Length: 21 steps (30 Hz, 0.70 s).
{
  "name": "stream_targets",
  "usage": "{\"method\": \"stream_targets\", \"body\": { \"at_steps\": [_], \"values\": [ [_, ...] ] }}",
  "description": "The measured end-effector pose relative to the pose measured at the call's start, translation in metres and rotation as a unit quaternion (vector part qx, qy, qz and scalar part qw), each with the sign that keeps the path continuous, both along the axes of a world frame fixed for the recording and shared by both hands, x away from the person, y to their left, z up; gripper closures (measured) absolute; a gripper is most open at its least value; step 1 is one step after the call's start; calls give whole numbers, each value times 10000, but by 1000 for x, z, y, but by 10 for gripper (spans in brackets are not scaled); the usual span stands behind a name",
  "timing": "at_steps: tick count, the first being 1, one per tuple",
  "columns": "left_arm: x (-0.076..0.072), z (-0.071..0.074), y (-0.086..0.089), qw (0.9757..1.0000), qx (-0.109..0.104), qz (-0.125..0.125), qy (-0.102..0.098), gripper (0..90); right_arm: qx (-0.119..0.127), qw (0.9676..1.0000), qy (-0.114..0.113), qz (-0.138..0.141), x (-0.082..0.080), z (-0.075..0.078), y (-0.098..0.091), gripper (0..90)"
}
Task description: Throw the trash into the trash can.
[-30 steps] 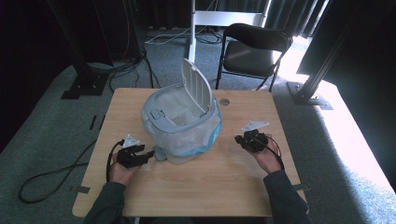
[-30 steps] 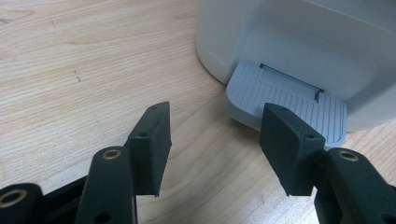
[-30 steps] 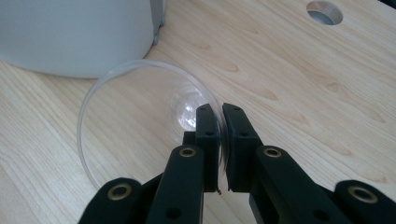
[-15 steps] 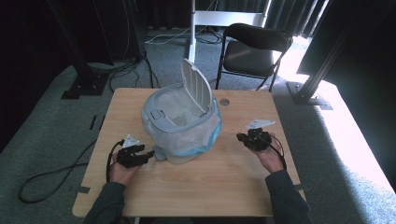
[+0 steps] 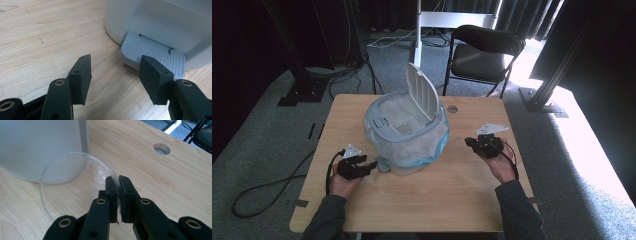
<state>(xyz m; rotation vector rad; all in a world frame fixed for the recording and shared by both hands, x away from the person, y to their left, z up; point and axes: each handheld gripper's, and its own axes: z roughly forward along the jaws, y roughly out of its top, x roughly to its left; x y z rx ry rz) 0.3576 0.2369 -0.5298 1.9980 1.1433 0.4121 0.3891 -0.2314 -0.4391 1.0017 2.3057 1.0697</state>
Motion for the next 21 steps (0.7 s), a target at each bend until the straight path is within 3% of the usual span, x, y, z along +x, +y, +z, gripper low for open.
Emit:
{"method": "stream_targets", "body": {
  "at_steps": [21],
  "values": [
    [0, 0, 0, 10000, -10, 3, 6, 436, 231, 9991, -349, -45, -8, 27, -6, 864]
  ]
}}
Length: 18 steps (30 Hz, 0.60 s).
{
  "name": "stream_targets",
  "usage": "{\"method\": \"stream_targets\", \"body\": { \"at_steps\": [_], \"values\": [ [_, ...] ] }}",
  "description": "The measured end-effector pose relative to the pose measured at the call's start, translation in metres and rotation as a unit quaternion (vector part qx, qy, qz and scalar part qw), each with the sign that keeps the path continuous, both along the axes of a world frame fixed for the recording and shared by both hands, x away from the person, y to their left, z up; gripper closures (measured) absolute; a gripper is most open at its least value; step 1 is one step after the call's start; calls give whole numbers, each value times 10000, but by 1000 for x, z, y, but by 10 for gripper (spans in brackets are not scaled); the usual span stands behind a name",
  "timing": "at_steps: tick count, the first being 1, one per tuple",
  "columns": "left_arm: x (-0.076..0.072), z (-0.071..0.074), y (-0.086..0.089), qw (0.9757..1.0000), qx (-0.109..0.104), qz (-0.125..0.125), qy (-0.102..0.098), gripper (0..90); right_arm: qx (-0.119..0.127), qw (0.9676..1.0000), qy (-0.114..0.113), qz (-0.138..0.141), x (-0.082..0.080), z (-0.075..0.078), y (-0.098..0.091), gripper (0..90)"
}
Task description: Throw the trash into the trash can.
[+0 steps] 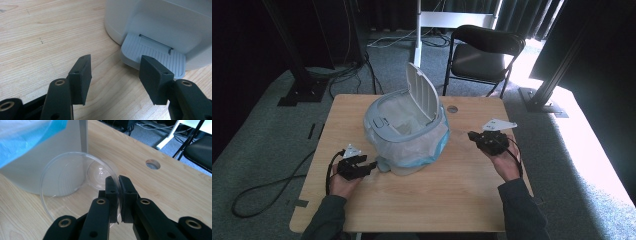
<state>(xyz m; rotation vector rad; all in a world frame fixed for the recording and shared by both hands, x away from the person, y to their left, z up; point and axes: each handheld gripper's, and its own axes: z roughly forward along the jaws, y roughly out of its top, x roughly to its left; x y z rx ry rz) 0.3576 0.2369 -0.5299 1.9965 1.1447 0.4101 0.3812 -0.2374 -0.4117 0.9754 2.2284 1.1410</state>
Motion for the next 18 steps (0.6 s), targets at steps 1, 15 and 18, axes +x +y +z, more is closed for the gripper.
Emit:
{"method": "stream_targets", "body": {
  "at_steps": [1, 15, 18],
  "values": [
    [0, 0, 0, 10000, -1, -1, 2, 436, -2, 10000, -14, -1, 0, 1, 0, 864],
    [0, 0, 0, 10000, -12, -4, 3, 436, 82, 9999, -106, -72, 8, 20, 3, 864],
    [0, 0, 0, 10000, -12, -7, 7, 436, 83, 9998, -169, -55, 7, 24, 3, 863]
  ]
}}
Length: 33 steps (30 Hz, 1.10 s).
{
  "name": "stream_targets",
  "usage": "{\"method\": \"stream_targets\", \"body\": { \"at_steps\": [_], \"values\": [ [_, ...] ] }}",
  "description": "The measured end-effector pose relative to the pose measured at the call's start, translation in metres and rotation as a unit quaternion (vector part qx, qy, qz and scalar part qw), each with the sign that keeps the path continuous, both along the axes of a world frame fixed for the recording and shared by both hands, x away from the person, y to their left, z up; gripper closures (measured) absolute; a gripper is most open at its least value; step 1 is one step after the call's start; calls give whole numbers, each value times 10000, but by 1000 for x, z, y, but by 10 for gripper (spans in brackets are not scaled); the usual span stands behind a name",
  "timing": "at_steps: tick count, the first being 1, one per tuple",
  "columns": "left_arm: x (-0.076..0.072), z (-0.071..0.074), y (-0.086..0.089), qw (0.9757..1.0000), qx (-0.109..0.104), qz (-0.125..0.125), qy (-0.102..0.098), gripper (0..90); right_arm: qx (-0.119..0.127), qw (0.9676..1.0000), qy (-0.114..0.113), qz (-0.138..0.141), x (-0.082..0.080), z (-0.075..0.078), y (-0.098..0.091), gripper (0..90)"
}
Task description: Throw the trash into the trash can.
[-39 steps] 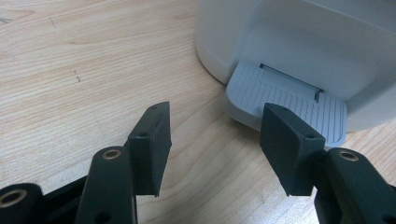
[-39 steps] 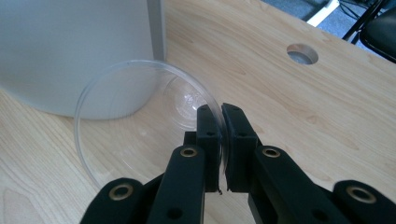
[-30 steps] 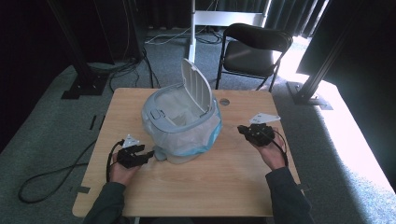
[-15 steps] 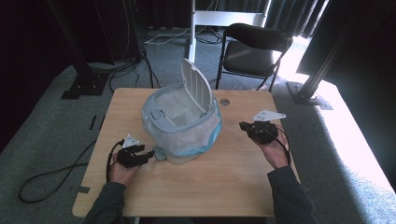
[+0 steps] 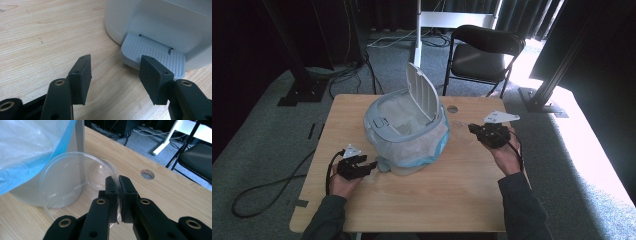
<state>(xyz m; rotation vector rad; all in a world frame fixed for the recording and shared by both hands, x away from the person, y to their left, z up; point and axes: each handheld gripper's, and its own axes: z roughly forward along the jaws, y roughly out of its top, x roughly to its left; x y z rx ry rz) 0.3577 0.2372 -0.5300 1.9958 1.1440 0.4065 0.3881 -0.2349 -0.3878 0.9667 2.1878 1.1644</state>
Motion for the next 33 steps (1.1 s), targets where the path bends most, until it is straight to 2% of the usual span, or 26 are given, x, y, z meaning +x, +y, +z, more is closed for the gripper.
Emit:
{"method": "stream_targets", "body": {
  "at_steps": [11, 23, 33],
  "values": [
    [0, 0, 0, 10000, -2, 3, -2, 436, 21, 9999, -162, 31, -8, 16, -5, 864],
    [0, 0, 0, 10000, -2, 2, -1, 436, -11, 9992, -359, 191, -19, 30, 1, 864],
    [0, 0, 0, 10000, -17, 1, 12, 436, 2, 9988, -432, 219, -24, 36, -3, 864]
  ]
}}
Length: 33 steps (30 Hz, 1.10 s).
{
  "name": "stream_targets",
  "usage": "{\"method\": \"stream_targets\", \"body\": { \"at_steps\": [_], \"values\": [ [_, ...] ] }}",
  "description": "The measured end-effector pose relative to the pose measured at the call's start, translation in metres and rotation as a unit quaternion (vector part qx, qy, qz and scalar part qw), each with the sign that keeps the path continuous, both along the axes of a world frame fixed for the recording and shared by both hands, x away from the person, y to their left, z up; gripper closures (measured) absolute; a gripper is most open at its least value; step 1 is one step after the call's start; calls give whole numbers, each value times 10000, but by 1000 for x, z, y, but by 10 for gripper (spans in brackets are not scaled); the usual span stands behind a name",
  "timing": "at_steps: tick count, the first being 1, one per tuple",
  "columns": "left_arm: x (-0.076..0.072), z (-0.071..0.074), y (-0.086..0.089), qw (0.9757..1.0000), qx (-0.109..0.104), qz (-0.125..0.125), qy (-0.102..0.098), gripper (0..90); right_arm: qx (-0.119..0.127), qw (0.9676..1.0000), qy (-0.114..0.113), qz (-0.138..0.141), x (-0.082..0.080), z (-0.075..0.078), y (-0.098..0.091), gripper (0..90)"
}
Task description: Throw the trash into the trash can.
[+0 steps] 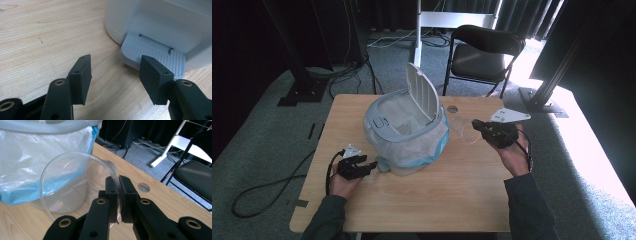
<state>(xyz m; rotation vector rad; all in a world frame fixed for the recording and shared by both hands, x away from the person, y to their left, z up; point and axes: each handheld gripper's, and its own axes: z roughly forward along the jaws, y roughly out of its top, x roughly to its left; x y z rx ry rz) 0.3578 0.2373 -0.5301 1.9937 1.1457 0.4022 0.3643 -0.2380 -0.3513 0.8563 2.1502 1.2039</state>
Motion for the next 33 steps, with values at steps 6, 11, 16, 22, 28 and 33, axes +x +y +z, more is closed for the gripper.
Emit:
{"method": "stream_targets", "body": {
  "at_steps": [6, 11, 16, 22, 28, 33],
  "values": [
    [0, 0, 0, 10000, 12, 1, -5, 436, -38, 9999, -81, 50, -7, 6, 0, 864],
    [0, 0, 0, 10000, 8, 0, -1, 436, -50, 9998, -143, 102, -12, 11, 1, 864],
    [0, 0, 0, 10000, 6, 1, -1, 436, -47, 9997, -198, 141, -17, 16, 3, 864],
    [0, 0, 0, 10000, 8, 0, -1, 436, -57, 9994, -287, 210, -23, 23, 4, 864],
    [0, 0, 0, 10000, 8, 1, -2, 436, -71, 9989, -344, 314, -28, 28, 7, 864],
    [0, 0, 0, 10000, 7, 2, -2, 436, -40, 9986, -357, 400, -33, 31, 9, 863]
  ]
}}
